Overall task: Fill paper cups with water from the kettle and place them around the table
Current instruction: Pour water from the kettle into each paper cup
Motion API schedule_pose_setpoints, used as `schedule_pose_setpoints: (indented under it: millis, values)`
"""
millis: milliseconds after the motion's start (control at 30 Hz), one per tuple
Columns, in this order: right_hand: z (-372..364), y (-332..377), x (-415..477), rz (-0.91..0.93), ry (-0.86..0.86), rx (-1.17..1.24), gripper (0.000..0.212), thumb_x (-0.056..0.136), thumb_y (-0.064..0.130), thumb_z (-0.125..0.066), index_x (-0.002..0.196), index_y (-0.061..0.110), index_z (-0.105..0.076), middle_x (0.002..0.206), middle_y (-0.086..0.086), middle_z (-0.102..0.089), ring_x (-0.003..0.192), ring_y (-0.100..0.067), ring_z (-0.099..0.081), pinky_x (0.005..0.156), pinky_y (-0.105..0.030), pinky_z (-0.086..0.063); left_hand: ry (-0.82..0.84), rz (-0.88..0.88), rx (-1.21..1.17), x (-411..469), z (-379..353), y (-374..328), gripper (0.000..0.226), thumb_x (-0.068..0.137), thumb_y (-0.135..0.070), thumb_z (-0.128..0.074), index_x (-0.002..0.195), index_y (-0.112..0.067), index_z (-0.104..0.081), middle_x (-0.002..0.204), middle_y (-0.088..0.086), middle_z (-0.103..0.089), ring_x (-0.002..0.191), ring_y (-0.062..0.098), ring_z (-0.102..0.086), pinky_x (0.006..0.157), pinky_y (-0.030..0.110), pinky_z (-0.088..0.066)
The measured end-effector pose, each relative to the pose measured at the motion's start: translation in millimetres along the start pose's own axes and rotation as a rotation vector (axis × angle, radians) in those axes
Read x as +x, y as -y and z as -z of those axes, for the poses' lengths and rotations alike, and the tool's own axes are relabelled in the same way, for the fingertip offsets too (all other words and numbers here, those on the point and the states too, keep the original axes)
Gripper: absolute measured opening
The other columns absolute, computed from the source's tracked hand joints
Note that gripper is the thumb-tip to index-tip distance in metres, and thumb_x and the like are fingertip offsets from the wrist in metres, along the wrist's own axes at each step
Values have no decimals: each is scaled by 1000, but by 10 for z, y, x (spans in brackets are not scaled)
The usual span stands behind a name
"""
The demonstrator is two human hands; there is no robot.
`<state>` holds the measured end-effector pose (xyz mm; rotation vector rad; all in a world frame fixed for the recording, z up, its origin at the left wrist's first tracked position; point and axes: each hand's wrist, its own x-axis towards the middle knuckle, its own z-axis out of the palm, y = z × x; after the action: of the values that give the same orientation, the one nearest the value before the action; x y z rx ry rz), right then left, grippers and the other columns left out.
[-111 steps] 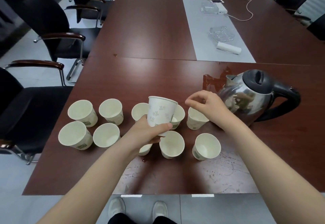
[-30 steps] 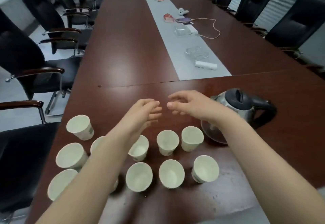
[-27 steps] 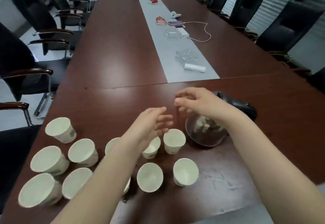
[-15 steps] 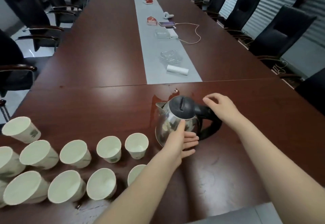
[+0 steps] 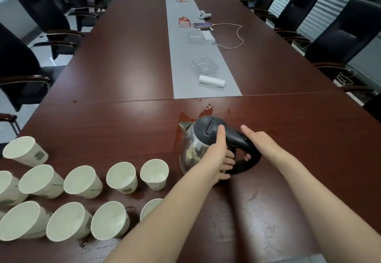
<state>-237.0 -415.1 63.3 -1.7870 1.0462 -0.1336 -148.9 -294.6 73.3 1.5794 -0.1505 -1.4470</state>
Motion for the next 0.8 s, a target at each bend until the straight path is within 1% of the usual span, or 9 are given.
schedule_pose_setpoints:
  millis: [100,133,200,267,367,433,567,700,800]
  values:
    - [-129,-51,-130,17,25,103,75,97,47,-39,38,4,-56,35,-10,-52,34,-18,-52,46,-16,-44,-43,1,48,33,17,42,89,84,-78,-18,88,-1,-63,95,13,-65,102,31,-60,90,45,-49]
    - [-184,-65,-189,22,23,152,75,98,45,-38,36,6,-54,34,-8,-50,32,-18,-49,45,-16,-43,-61,0,55,40,20,66,88,85,-77,-19,84,-1,-63,91,13,-65,99,31,-61,88,44,-50]
    - [-305,-101,-305,29,12,254,71,99,41,-37,40,6,-54,35,-8,-50,32,-17,-48,43,-18,-43,-91,0,63,52,25,117,88,87,-75,-21,87,2,-65,89,15,-68,95,30,-64,84,42,-53]
    - [-435,-125,-410,17,-8,369,63,99,39,-38,50,3,-55,37,-8,-52,31,-17,-48,40,-19,-43,-134,-15,44,56,44,171,87,88,-72,-25,88,4,-68,81,16,-70,86,30,-68,79,40,-57]
    - [-633,-110,-506,21,-50,442,55,98,37,-43,56,2,-54,38,-11,-52,31,-19,-47,37,-21,-42,-201,-65,-18,56,132,226,77,89,-69,-34,79,0,-67,67,15,-68,69,27,-69,64,33,-59]
    - [-735,-89,-548,24,-103,474,51,97,33,-46,56,3,-53,37,-11,-50,30,-19,-45,35,-21,-40,-204,-74,-32,49,197,247,73,88,-68,-37,82,-1,-67,68,14,-69,67,26,-69,59,30,-59]
    - [-833,-73,-621,21,-179,487,49,96,29,-51,55,3,-53,36,-9,-49,29,-17,-45,35,-19,-40,-206,-64,-43,32,238,271,72,87,-69,-37,89,-3,-65,83,18,-71,79,30,-70,64,34,-59]
    - [-859,-46,-683,11,-200,513,45,95,27,-54,56,4,-55,37,-9,-49,30,-17,-44,34,-20,-39,-221,-72,-59,2,242,290,67,89,-68,-33,79,-8,-62,77,14,-69,79,31,-69,70,37,-59]
    - [-813,-33,-722,-12,-214,517,47,94,30,-54,56,2,-54,36,-10,-49,29,-18,-44,34,-20,-40,-203,-64,-103,-54,203,308,69,91,-66,-32,79,-6,-63,68,14,-67,71,28,-69,66,35,-60]
